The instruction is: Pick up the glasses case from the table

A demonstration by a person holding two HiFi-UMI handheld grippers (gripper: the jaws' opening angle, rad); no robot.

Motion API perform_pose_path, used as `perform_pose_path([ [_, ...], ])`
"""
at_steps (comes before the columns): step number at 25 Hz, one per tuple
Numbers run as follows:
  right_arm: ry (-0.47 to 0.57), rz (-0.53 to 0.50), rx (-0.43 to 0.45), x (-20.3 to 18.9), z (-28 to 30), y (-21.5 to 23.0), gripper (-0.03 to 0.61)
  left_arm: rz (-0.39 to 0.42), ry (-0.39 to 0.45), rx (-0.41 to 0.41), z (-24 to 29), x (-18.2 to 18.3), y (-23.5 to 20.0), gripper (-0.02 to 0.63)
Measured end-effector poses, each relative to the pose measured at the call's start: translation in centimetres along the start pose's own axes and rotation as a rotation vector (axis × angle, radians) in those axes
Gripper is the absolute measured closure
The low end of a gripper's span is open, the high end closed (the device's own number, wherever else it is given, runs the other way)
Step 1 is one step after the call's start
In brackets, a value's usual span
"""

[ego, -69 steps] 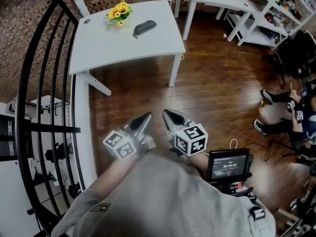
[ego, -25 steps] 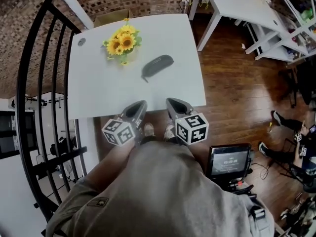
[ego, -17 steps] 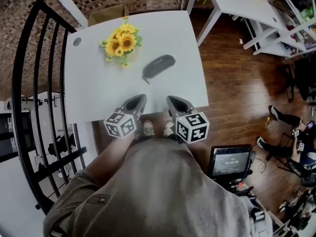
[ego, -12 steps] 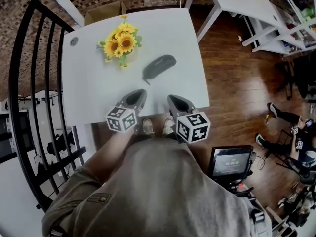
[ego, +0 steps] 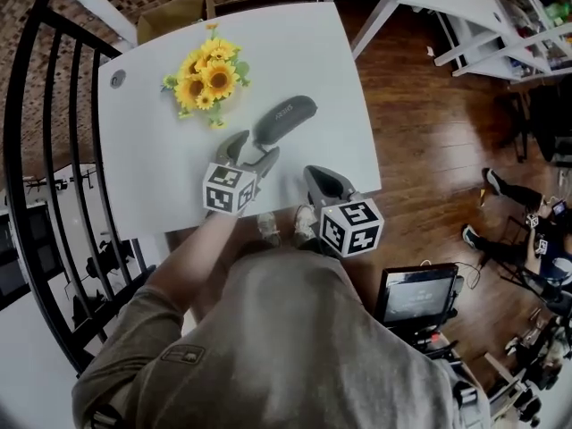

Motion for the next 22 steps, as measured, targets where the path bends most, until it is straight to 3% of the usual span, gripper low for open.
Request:
perform_pose_path([
  [9, 0.002, 0.03, -0.053, 0.0, -0.6, 1.4, 0.567, 0.286, -0.086, -0.019, 4.8, 1.8, 0.9, 0.255],
  [17, 0.003, 0.037, -0.075, 0.0, -1.3, 2.4, 0.568, 0.375, -0.181, -0.036, 7.7, 2.3, 0.6, 0.255],
  [22, 0.005, 0.044, -0.078, 0.0, -1.8, 2.9, 0.568, 0.378, -0.201, -0.025, 8.3, 2.4, 0.2, 0.261],
])
Point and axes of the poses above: the fingertips, and each gripper's own axes: z forward along the fingers, y to its right, x out of its top, the point moved 9 cm from there along -z, backward along the fingers, and after that the axes turned 3 degrees about x, right-handed, at the moved point
